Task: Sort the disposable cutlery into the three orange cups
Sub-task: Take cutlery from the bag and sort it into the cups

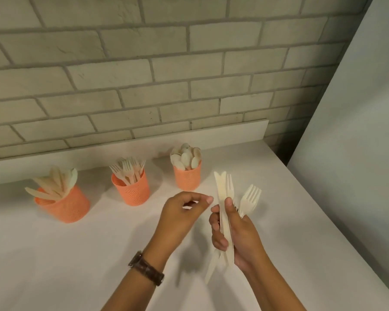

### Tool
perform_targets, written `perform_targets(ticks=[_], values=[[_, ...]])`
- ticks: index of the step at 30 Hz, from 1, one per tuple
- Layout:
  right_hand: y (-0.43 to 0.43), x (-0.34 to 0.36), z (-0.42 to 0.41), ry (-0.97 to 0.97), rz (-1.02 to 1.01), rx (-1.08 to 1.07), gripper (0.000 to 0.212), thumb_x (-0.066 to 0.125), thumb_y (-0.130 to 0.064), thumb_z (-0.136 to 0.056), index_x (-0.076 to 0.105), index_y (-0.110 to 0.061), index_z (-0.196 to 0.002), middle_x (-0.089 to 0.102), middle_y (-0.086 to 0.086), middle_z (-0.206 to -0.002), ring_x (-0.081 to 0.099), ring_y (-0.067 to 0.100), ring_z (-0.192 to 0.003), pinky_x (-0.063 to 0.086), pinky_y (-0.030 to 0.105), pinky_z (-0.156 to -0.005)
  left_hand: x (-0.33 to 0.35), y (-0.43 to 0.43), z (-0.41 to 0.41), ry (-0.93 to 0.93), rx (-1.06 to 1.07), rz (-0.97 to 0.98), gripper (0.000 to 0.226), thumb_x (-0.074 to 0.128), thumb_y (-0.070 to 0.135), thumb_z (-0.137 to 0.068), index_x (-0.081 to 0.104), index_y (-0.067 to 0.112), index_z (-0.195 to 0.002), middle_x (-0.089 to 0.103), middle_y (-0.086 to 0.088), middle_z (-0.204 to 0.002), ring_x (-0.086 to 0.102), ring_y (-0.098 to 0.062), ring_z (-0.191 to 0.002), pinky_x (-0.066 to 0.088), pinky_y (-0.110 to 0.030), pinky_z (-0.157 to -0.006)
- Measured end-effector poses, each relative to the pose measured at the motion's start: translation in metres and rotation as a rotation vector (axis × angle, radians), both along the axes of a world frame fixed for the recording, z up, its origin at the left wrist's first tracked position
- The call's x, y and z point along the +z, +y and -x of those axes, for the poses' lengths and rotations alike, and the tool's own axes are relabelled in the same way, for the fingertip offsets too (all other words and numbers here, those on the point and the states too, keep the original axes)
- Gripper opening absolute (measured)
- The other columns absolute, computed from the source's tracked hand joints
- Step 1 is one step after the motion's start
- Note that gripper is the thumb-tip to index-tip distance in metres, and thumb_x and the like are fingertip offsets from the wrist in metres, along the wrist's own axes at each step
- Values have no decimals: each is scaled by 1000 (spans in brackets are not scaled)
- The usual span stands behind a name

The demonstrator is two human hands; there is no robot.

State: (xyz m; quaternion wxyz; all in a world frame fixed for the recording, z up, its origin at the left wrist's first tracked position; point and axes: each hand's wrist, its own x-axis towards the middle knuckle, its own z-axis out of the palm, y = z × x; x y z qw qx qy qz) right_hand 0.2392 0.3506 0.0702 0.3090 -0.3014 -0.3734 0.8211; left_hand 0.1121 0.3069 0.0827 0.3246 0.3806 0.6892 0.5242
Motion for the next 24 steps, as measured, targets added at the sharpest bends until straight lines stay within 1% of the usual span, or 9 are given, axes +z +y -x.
perform_targets(ticks=[4,6,9,11,13,16,19,22,24], values=[[-15,1,7,-54,-147,123,49,46,-48,-84,62,-5,-69,52,8,-48,35,13,-26,30,18,-35,3,-35,-7,-94,34,-42,6,71,30,-76,74,25,-74,73,7,-80,66,-4,-82,47,-10,-74],[-23,0,13,-59,-181,177,51,50,-52,-86,66,-7,-69,52,12,-51,36,14,-27,31,18,-36,4,-45,-4,-101,85,-67,4,72,26,-76,74,24,-73,73,4,-80,66,-4,-79,49,-13,-73],[-32,1,22,-82,-192,244,55,53,-55,-83,60,-2,-68,51,10,-47,34,13,-26,29,18,-36,5,-55,4,-77,131,-75,5,72,21,-77,74,17,-74,73,3,-81,67,-5,-79,49,-13,-71],[-37,4,27,-103,-180,263,52,50,-51,-82,57,-1,-73,53,7,-47,34,12,-25,29,17,-36,6,-61,9,-83,156,-82,5,71,18,-77,74,15,-74,73,4,-76,67,-3,-74,47,-10,-67],[-40,6,31,-119,-186,278,51,50,-51,-79,58,0,-79,57,11,-53,38,14,-26,31,17,-35,7,-65,12,-101,186,-87,8,70,17,-79,74,14,-73,73,5,-73,66,-2,-71,45,-6,-65],[-44,9,35,-158,-213,293,46,52,-48,-78,61,-3,-87,62,16,-63,50,20,-31,41,22,-37,7,-68,18,-116,250,-88,12,68,18,-82,74,15,-73,73,9,-72,65,2,-70,44,-3,-62],[-45,10,37,-134,-203,331,40,56,-38,-79,60,-1,-95,65,16,-65,57,25,-38,48,27,-41,9,-69,26,-91,304,-90,17,65,20,-84,71,21,-68,69,18,-63,61,7,-65,42,-1,-60],[-46,7,39,-156,-211,315,34,53,-32,-85,63,0,-90,67,18,-67,60,27,-42,52,30,-44,10,-66,40,-11,371,-95,19,63,23,-85,68,22,-67,64,20,-57,56,6,-59,41,-4,-59],[-43,2,41,-184,-202,269,36,53,-32,-85,65,3,-85,65,19,-66,60,28,-42,52,31,-44,14,-65,55,12,402,-129,19,61,23,-86,68,23,-68,66,17,-58,55,3,-55,44,-11,-61]])
